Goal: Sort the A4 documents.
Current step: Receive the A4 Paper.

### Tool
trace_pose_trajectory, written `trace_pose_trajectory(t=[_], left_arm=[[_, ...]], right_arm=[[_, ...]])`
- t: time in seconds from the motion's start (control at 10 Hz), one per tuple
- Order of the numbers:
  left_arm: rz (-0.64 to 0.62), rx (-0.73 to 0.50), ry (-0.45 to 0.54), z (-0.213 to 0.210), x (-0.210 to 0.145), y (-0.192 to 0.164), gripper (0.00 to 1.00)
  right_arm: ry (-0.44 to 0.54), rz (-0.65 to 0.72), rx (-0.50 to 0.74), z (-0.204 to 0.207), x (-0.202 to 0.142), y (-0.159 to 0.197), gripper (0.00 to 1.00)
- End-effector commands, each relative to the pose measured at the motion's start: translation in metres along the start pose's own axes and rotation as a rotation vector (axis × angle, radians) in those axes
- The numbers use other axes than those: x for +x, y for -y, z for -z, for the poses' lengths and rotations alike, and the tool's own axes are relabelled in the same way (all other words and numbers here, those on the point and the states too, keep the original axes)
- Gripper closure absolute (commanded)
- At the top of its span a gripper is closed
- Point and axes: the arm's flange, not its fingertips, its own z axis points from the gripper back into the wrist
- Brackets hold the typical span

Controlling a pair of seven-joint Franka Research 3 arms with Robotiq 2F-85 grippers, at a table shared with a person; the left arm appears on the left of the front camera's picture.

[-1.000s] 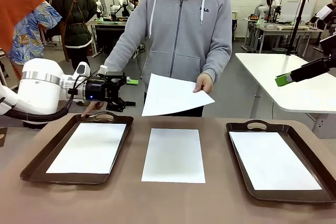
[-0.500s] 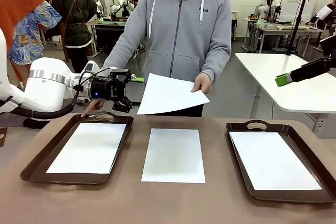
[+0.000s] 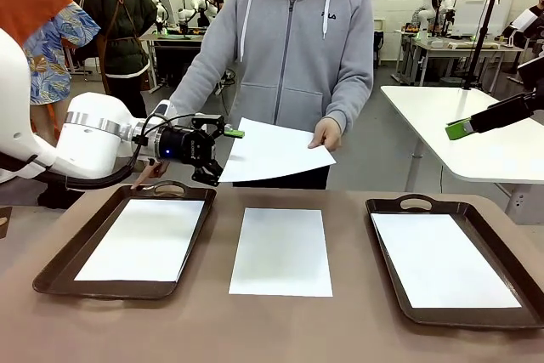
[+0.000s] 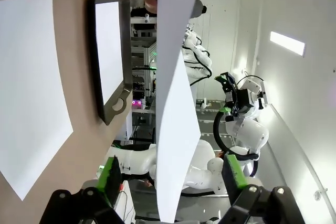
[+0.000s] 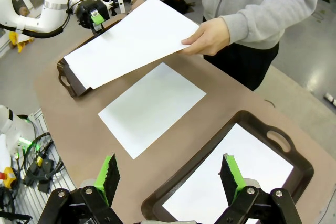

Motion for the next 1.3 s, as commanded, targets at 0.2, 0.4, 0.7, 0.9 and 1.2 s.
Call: trace_pose_trajectory(t=[0.2,0.4,0.7,0.9,1.2], left_arm=[[0.067,0.013,-0.047,0.005,0.014,0.002,0.00],[0.084,0.026,-0.032,0.004,0.017,0.002,0.00],[0.099,0.018,-0.020,0.003,0.021,-0.001,0.00],[0.103,0.011,-0.001,0.004,0.025,-0.002,0.00],[0.156,0.022,0.023,0.003,0.026,-0.002,0.21]], right_arm=[[0.002,-0.001,0.010,0.002,-0.001,0.001,0.00],[0.002,-0.001,0.010,0.002,-0.001,0.001,0.00],[0.002,-0.001,0.010,0.002,-0.001,0.001,0.00],[0.002,-0.001,0.010,0.002,-0.001,0.001,0.00],[0.002,-0.001,0.010,0.002,-0.001,0.001,0.00]])
